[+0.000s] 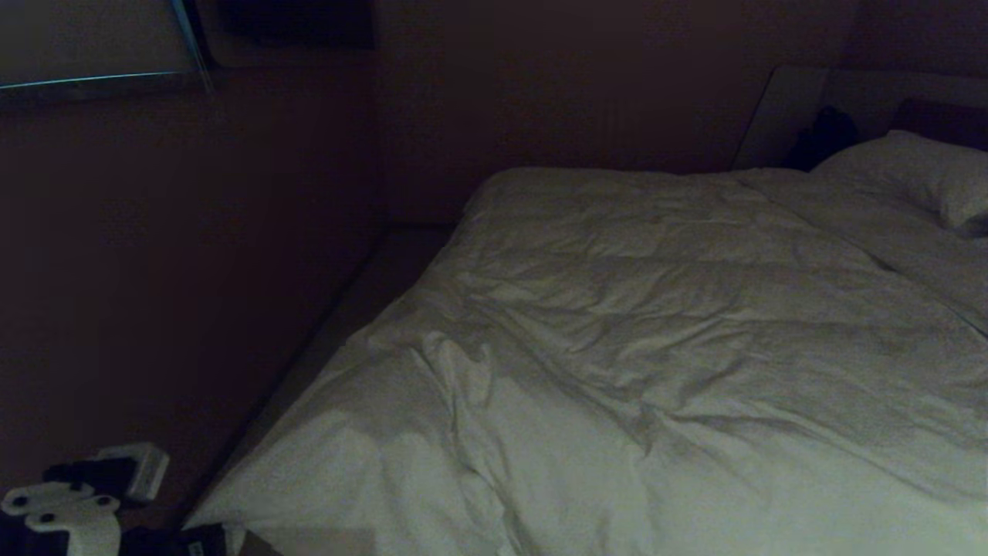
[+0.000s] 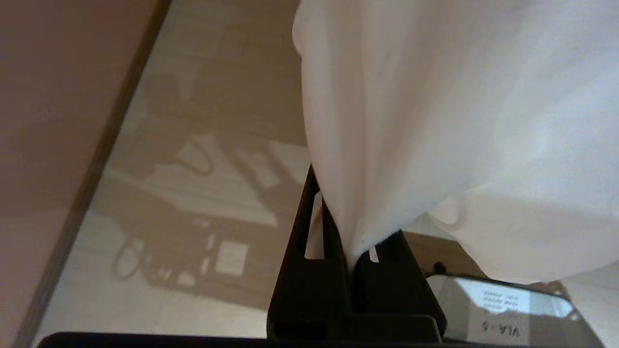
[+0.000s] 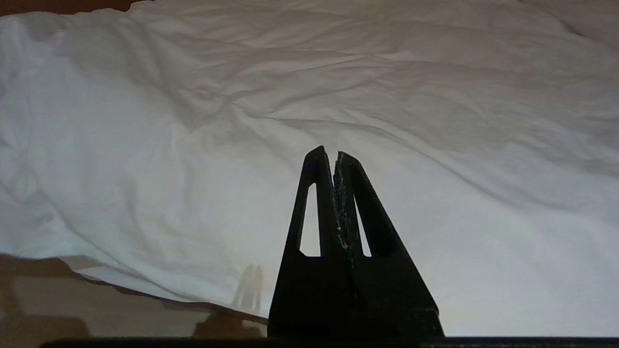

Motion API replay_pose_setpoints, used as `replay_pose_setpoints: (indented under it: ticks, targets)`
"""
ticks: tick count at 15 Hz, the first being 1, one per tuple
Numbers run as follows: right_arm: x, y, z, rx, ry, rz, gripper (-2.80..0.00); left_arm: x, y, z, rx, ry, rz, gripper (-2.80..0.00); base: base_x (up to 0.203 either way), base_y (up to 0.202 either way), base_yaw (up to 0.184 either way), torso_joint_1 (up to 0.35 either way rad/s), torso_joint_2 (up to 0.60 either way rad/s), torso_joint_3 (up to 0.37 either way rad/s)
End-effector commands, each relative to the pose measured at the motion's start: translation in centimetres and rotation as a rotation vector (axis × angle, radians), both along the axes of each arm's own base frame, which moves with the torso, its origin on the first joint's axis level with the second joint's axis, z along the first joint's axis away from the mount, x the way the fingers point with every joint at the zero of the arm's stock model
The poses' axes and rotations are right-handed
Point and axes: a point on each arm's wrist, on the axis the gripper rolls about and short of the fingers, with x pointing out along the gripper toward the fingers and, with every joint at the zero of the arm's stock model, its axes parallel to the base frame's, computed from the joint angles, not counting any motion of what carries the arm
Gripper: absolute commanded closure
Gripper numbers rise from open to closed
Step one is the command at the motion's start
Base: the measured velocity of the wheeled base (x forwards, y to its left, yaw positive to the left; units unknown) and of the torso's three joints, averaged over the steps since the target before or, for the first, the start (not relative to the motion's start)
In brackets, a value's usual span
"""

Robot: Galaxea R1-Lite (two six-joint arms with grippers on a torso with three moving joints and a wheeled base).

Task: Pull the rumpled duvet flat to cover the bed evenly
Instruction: Flatten the corners of the folded blanket

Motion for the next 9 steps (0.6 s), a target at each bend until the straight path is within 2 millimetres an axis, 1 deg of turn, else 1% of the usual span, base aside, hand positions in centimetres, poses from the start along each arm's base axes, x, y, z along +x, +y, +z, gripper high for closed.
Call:
replay_pose_setpoints:
  ticks: [1, 4, 7, 9]
  targets:
    - [0.0, 0.0, 0.0, -0.001, 0.001, 0.001, 0.0, -1.5, 0.5, 1.1, -0.016, -0.061, 0.006, 0.0, 0.0, 0.0, 0.0, 0.0, 0.0, 0.0]
    - [0.0, 0.0, 0.0, -0.001, 0.001, 0.002, 0.0, -4.0, 1.3, 2.3, -0.023, -0.099, 0.003, 0.0, 0.0, 0.0, 0.0, 0.0, 0.0, 0.0]
    - [0.0, 0.0, 0.0, -0.001, 0.0, 0.001, 0.0, -6.5, 2.1, 3.7, -0.023, -0.071, -0.011, 0.0, 0.0, 0.0, 0.0, 0.0, 0.0, 0.0]
    - [0.0, 0.0, 0.0, -0.001, 0.0, 0.0, 0.0, -8.3, 2.6, 5.0, -0.042, -0.095, -0.023, 0.0, 0.0, 0.0, 0.0, 0.0, 0.0, 0.0]
